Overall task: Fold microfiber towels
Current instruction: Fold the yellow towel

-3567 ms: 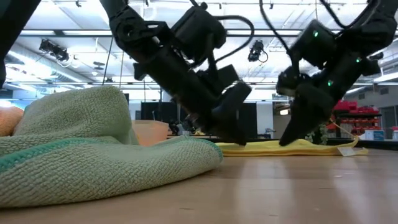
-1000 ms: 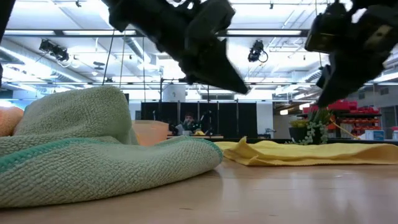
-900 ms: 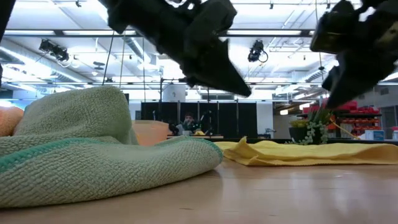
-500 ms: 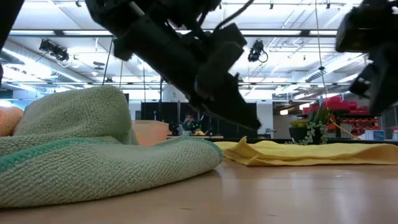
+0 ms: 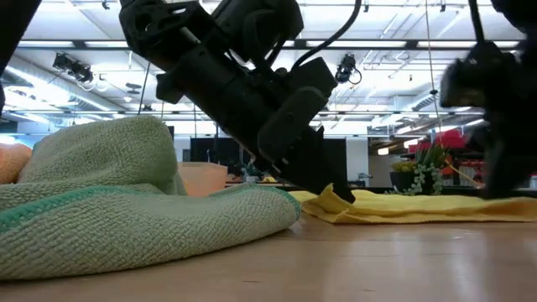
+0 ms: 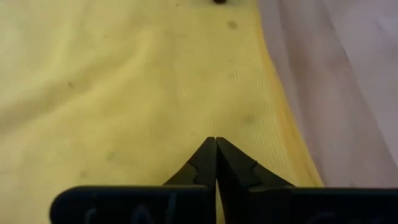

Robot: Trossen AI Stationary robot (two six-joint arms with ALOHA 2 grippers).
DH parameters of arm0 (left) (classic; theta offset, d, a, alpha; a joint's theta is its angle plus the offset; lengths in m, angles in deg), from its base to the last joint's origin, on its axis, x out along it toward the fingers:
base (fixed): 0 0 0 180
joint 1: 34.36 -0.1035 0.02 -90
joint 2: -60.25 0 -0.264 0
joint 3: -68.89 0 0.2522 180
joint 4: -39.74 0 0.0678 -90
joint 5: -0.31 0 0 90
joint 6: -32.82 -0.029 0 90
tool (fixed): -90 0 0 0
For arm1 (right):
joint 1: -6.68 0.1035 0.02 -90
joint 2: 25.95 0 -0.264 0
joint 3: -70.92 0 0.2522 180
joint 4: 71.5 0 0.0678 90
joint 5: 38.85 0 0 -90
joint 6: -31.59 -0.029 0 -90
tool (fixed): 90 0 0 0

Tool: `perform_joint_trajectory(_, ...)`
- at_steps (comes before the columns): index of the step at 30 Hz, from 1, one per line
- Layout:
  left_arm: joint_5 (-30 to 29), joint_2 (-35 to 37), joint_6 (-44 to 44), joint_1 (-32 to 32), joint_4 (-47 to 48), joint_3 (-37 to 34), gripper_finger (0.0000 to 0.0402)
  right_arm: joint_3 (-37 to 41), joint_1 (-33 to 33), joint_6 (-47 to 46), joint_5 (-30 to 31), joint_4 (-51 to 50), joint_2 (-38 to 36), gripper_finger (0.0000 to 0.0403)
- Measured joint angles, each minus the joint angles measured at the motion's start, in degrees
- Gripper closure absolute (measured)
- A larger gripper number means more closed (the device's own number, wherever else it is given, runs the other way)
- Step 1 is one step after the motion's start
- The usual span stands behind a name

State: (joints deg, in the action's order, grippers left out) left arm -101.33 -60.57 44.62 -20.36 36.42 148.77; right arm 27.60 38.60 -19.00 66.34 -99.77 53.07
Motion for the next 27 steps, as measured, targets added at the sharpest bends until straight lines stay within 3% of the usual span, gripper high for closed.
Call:
perform_joint_trajectory(5, -0.04, -0.04, 0.01, -0.11, 0.00, -0.01, 0.0396, 0.00, 0.25, -1.58, -4.58, -1.41, 0.85, 0.0400)
perform_joint_trajectory(13, 0.87, 0.80, -3.30, -0.66, -3.36, -0.01, 0.0386, 0.00, 0.46, 0.90, -4.86, -2.30, -0.54, 0.0400)
perform_joint_trajectory(16, 3.93, 2.87, -7.21, -0.40, -4.91, 0.15, 0.0391, 0.00, 0.46, 3.07, -4.99, -2.30, -2.71, 0.0399)
perform_joint_trajectory(19, 10.59, 3.25, -9.67, 0.46, -4.02, 0.07, 0.0391, 0.00, 1.03, 5.34, -6.02, -2.34, -4.56, 0.0390)
perform_joint_trajectory(23, 13.52, 2.40, -15.50, 2.77, -3.68, 0.01, 0.0364, 0.00, 3.02, 14.54, -6.26, -2.35, -5.94, 0.0370)
perform_joint_trajectory(27, 8.79, 2.30, -18.74, 4.80, -3.40, -0.01, 0.0315, 0.00, 5.14, 24.22, -4.38, -2.61, -6.04, 0.0338)
